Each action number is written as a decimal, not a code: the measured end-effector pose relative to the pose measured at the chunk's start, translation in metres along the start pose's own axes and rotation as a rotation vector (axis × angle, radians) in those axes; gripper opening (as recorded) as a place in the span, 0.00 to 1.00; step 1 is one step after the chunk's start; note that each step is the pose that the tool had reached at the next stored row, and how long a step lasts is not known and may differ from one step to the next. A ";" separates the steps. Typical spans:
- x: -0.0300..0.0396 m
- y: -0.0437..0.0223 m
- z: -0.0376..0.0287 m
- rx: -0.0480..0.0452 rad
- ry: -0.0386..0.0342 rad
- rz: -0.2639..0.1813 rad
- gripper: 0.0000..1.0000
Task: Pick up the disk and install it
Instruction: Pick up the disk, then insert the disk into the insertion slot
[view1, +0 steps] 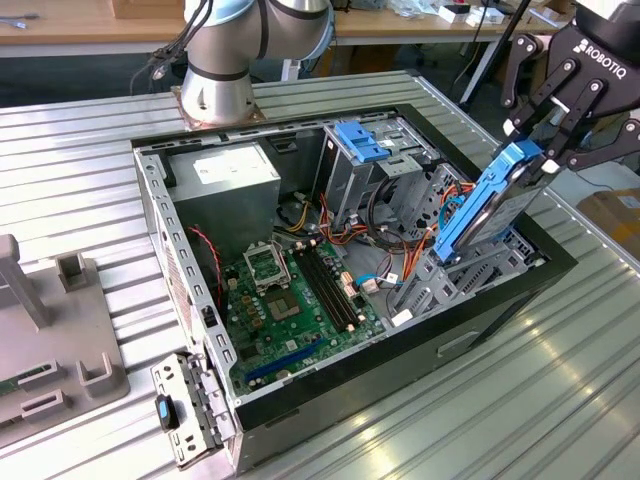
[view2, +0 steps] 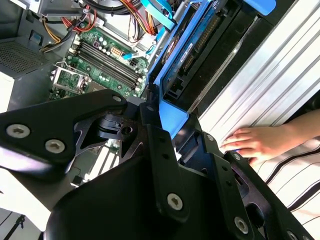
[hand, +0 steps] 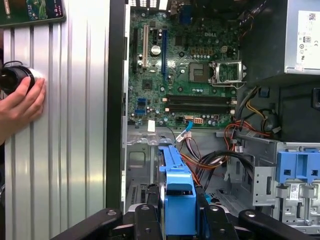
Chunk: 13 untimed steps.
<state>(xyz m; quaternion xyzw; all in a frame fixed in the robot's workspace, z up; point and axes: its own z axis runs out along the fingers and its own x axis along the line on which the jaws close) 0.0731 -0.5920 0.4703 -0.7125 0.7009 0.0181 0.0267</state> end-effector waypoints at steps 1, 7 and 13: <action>0.0001 0.0000 0.0010 0.0000 0.0001 0.000 0.36; -0.0006 0.0001 0.0063 0.0002 0.0003 0.004 0.36; -0.0006 0.0001 0.0143 0.0004 0.0004 0.009 0.36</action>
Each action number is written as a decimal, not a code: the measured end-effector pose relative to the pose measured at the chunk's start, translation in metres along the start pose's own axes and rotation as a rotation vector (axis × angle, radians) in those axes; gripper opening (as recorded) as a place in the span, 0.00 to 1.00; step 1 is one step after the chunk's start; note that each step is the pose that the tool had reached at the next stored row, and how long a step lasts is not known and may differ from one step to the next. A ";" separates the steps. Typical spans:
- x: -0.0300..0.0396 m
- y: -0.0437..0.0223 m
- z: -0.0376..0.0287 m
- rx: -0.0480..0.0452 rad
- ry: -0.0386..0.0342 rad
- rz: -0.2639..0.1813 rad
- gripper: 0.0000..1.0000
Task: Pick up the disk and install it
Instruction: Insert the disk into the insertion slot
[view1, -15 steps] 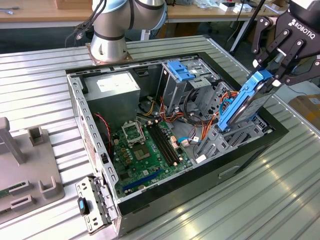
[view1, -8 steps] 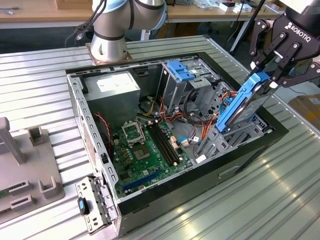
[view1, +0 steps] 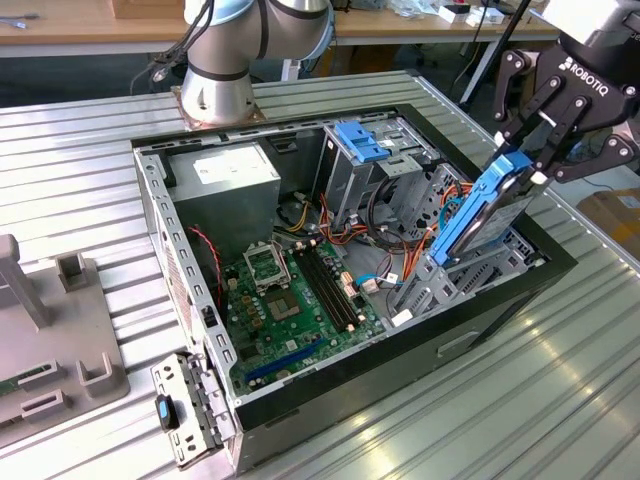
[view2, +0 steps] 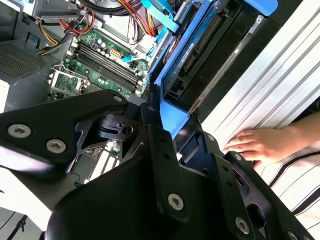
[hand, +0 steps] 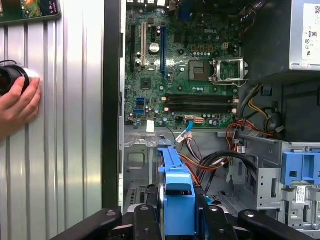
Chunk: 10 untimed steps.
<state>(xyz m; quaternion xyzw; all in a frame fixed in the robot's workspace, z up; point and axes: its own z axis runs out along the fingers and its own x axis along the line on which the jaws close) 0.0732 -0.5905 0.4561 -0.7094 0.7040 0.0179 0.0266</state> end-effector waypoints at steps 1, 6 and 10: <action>0.0000 -0.0001 0.0002 0.0001 -0.0001 0.000 0.36; 0.0000 -0.0001 0.0003 0.0001 -0.0002 0.000 0.36; -0.0001 -0.0001 -0.0026 0.0002 -0.0010 0.000 0.36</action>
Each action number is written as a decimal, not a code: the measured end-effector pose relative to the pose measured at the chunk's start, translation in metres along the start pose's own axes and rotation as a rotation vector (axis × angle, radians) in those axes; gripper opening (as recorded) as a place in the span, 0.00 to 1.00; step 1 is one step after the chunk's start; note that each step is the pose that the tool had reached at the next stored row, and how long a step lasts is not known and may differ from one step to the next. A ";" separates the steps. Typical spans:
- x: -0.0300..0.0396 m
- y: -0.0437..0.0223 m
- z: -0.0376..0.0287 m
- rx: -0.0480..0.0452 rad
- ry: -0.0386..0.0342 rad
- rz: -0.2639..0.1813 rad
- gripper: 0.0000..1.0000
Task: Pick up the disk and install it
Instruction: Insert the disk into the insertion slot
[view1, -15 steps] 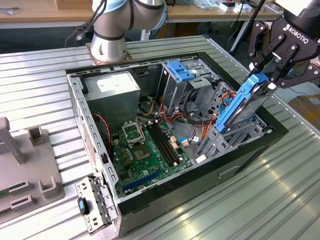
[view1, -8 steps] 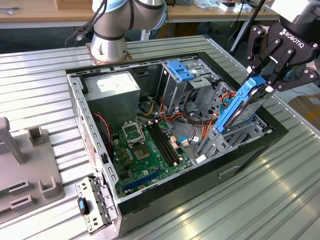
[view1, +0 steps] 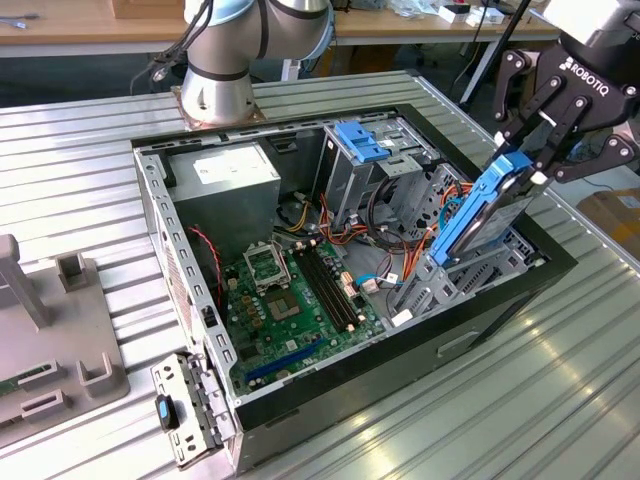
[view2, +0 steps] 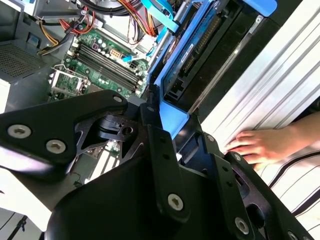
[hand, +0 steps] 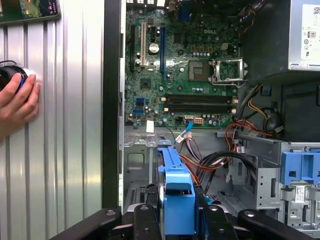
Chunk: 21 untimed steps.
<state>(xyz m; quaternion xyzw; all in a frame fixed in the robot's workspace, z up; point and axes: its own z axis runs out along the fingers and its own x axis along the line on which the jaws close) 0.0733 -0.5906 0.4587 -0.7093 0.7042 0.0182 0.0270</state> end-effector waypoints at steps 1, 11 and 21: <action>-0.0001 0.0000 -0.0011 0.0000 0.0003 0.000 0.36; 0.0049 -0.0003 0.0037 -0.0001 0.0001 0.000 0.36; 0.0131 0.0001 0.0354 -0.0002 0.0002 0.000 0.36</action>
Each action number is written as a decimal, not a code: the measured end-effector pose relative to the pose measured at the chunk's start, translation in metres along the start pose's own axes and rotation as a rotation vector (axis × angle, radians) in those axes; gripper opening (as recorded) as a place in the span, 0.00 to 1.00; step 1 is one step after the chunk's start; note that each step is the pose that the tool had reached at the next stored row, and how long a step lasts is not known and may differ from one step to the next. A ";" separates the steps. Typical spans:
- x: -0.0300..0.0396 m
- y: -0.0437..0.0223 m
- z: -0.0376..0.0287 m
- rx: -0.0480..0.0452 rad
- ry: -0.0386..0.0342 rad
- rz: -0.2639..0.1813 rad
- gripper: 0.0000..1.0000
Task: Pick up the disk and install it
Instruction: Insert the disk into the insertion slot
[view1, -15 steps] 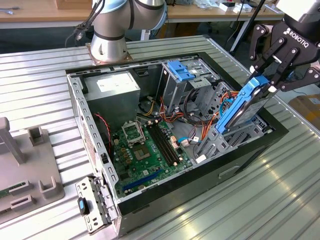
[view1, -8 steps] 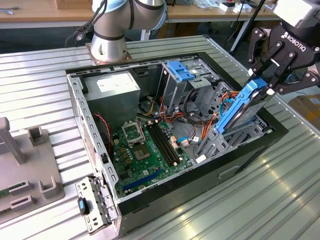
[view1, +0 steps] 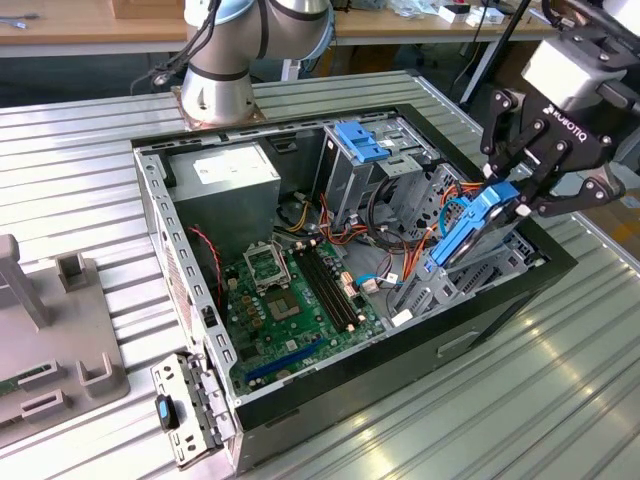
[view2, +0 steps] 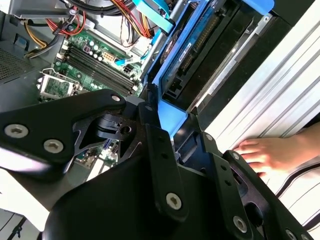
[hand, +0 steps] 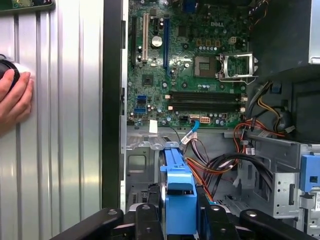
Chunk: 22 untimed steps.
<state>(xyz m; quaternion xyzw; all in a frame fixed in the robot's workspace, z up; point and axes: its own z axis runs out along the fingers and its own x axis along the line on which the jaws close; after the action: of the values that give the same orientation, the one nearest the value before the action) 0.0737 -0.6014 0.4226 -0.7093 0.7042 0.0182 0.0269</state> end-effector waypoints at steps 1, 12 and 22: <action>0.0004 0.0001 0.0034 0.0000 -0.0002 0.000 0.36; 0.0033 0.0004 0.0269 0.0000 0.0002 0.000 0.36; 0.0025 0.0002 0.0137 0.0000 -0.0001 0.000 0.36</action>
<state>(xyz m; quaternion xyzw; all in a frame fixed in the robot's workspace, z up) 0.0737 -0.6030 0.4088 -0.7093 0.7042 0.0182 0.0269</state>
